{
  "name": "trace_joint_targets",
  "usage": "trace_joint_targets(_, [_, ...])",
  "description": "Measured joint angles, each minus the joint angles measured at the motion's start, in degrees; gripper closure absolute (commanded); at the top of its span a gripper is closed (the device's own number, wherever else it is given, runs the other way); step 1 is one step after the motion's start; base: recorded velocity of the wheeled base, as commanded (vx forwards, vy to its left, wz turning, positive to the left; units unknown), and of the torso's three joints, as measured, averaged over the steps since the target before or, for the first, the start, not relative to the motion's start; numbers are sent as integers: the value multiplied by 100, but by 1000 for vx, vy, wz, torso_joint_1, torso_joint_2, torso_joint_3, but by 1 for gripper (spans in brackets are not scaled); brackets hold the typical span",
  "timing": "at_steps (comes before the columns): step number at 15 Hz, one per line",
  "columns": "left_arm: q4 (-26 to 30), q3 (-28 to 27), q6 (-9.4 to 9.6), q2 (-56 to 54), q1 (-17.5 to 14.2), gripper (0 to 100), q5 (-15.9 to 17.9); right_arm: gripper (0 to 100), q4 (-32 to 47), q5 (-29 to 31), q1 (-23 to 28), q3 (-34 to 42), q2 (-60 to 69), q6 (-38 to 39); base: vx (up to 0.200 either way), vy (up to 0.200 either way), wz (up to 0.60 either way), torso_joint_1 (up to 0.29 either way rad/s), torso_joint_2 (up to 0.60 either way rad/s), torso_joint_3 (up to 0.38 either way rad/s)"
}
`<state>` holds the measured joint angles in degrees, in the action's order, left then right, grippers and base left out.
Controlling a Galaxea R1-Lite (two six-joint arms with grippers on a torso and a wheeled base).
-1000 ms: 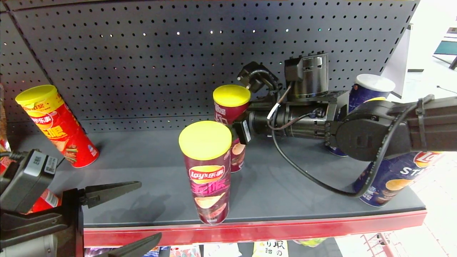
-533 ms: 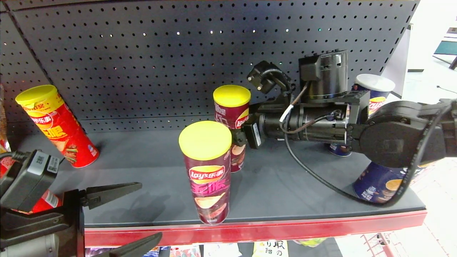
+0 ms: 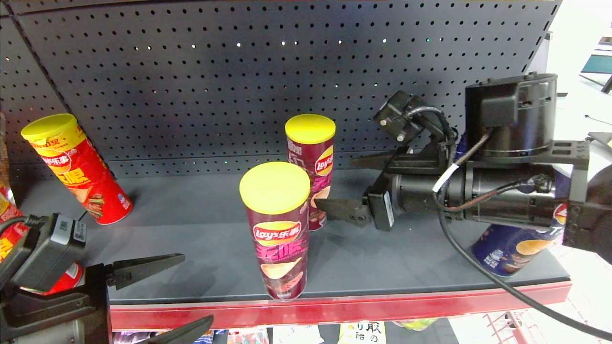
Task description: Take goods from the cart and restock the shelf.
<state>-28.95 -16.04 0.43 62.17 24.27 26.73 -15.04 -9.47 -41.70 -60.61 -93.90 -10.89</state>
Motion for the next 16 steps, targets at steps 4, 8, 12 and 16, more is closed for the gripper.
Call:
trace_joint_targets(4, [-2, 12, 1, -10, -93, 0, -11, 0, 2, 9, -20, 483, 625, -11, 0, 0, 0, 0, 0, 0])
trace_joint_targets(8, [-17, 11, 55, -44, -104, 0, -174, 0, 13, 17, -11, 970, 1336, -24, 0, 0, 0, 0, 0, 0])
trace_joint_targets(12, [219, 34, 55, -462, -101, 0, -468, 0, 16, 11, 0, 1779, 2442, -27, 0, 0, 0, 0, 0, 0])
trace_joint_targets(16, [1727, 56, 48, -1482, -96, 0, -681, 0, 49, 9, 22, 2581, 3567, -2, 0, 0, 0, 0, 0, 0])
